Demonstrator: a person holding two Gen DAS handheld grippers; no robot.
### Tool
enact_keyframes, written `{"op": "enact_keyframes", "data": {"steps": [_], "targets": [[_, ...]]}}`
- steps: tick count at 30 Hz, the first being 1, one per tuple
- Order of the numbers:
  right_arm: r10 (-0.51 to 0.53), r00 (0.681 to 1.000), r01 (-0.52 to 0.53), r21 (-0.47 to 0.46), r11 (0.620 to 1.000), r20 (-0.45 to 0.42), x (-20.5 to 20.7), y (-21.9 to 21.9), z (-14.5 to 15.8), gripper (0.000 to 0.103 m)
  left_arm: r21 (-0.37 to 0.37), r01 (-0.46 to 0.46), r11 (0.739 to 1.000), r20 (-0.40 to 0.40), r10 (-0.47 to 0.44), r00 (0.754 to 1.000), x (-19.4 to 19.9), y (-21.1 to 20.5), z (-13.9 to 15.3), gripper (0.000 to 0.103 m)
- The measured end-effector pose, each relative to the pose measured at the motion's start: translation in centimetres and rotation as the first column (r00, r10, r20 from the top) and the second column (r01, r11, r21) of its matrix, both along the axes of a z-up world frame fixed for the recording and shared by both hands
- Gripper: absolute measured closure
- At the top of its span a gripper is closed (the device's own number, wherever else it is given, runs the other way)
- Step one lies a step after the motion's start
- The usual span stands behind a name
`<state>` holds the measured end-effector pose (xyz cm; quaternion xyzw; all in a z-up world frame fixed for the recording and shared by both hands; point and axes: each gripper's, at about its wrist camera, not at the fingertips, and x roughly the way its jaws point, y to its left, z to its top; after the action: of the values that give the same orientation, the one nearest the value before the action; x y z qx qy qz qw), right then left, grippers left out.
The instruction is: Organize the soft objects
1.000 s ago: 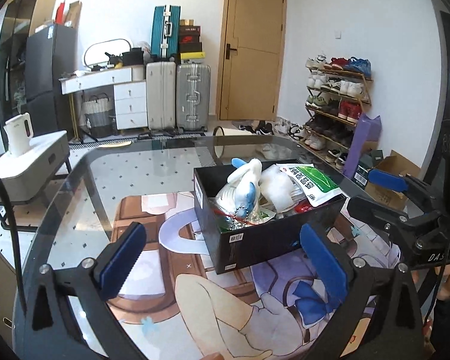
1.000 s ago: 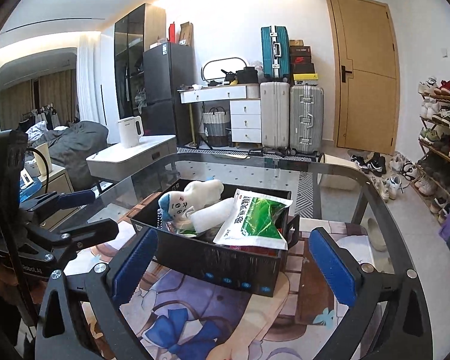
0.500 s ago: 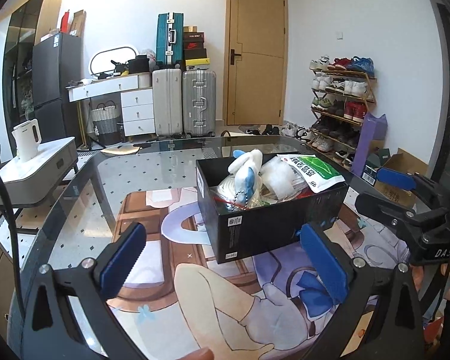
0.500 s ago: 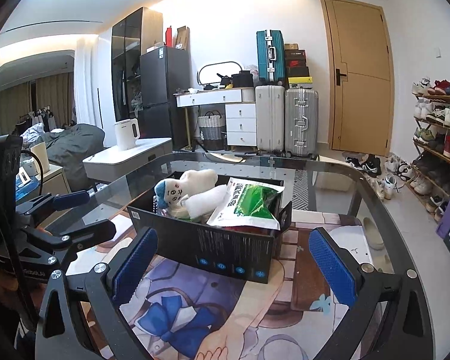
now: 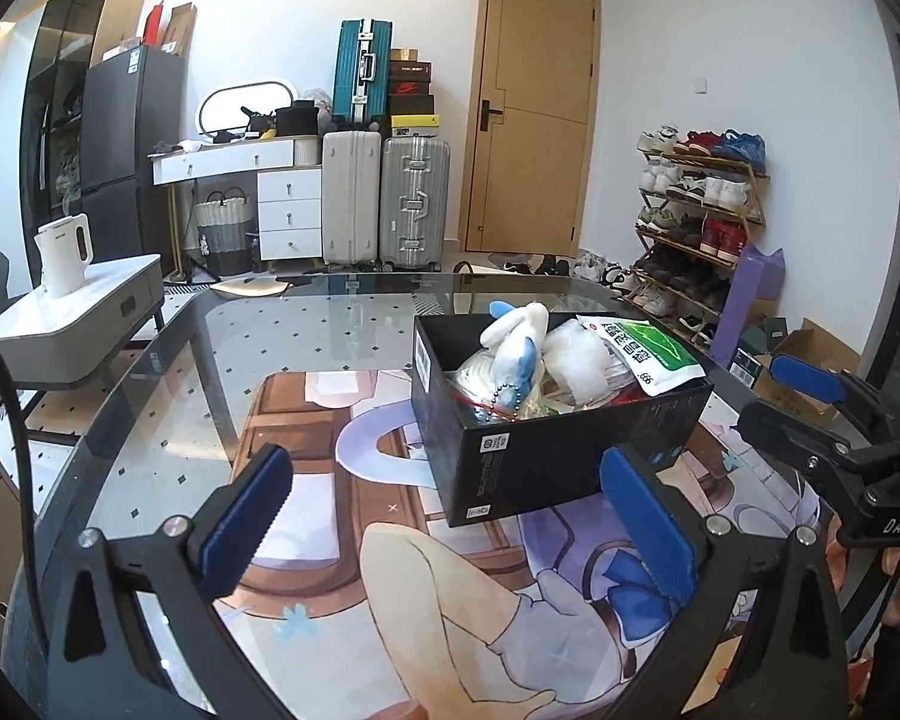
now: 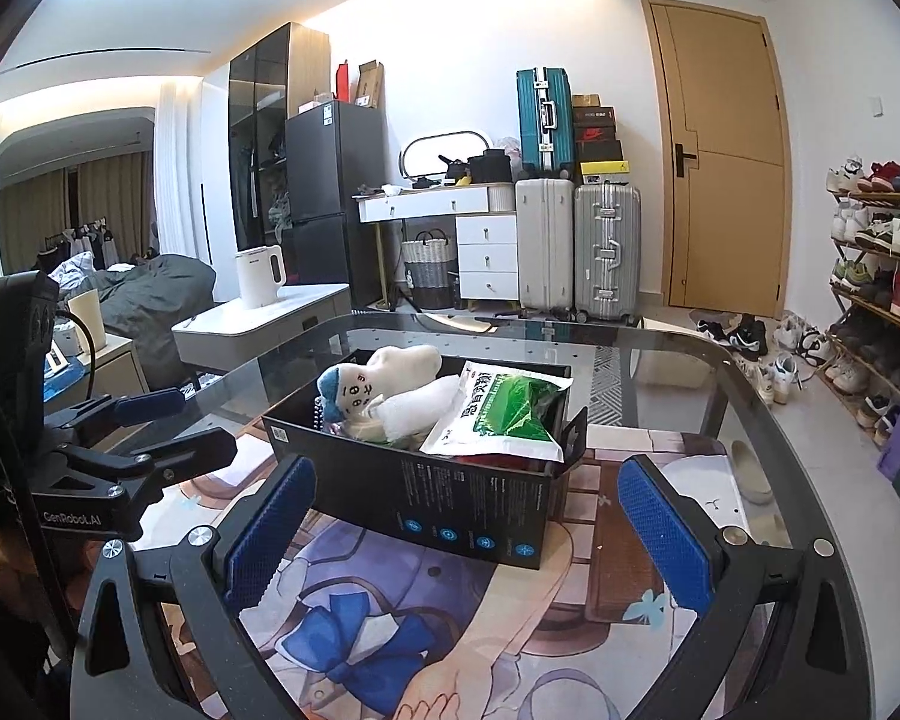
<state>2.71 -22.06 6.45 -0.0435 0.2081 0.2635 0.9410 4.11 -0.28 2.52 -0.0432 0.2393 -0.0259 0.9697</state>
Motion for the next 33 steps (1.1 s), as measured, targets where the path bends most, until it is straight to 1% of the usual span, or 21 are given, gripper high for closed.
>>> {"op": "enact_keyframes", "data": {"steps": [7, 14, 33], "targets": [[0.008, 1.000, -0.008, -0.019, 1.000, 0.008, -0.16, 0.08, 0.24, 0.001, -0.001, 0.006, 1.000, 0.003, -0.006, 1.000, -0.01, -0.04, -0.06, 0.000], [0.005, 1.000, -0.005, -0.002, 1.000, 0.016, -0.18, -0.08, 0.37, 0.001, 0.010, 0.007, 1.000, 0.002, -0.007, 1.000, -0.04, -0.16, -0.09, 0.000], [0.004, 1.000, -0.004, -0.001, 1.000, 0.020, -0.31, -0.11, 0.22, 0.001, 0.010, 0.007, 1.000, 0.003, -0.007, 1.000, 0.01, -0.16, -0.07, 0.000]]}}
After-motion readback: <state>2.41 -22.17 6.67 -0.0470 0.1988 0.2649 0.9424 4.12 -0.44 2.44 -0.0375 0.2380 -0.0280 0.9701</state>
